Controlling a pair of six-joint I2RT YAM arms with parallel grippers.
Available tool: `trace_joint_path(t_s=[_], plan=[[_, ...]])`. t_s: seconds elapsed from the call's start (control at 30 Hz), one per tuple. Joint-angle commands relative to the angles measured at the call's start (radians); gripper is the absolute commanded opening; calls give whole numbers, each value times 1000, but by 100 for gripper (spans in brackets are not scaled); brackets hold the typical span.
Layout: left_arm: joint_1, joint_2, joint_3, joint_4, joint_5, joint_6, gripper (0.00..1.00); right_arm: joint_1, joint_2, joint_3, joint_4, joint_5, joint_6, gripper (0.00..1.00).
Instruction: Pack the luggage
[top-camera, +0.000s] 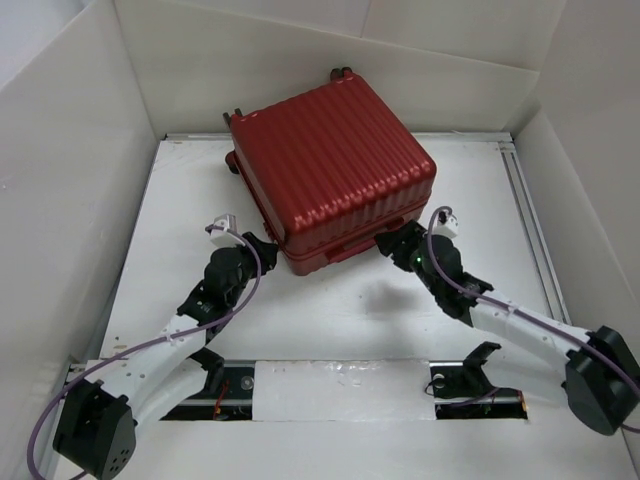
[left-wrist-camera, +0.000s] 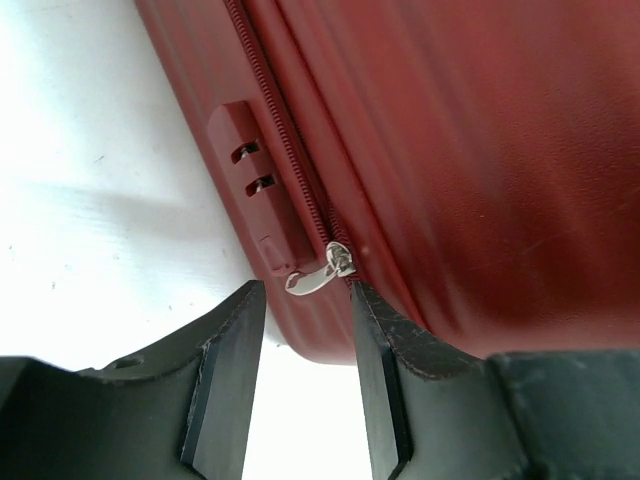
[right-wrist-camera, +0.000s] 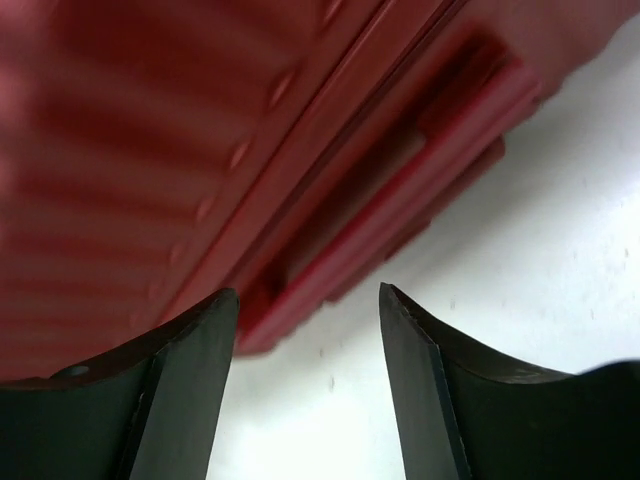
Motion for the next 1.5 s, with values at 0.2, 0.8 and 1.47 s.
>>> trace_joint_path(t_s=[0.2, 0.8, 1.47], plan=[[2, -45, -27, 54, 42, 19, 36, -130, 263, 63, 290, -98, 123, 62], [2, -25, -27, 66, 69, 28, 31, -181, 518, 57, 436, -152, 235, 34], [2, -131, -150, 156, 445, 143, 51, -380, 24, -166, 195, -142, 19, 0]])
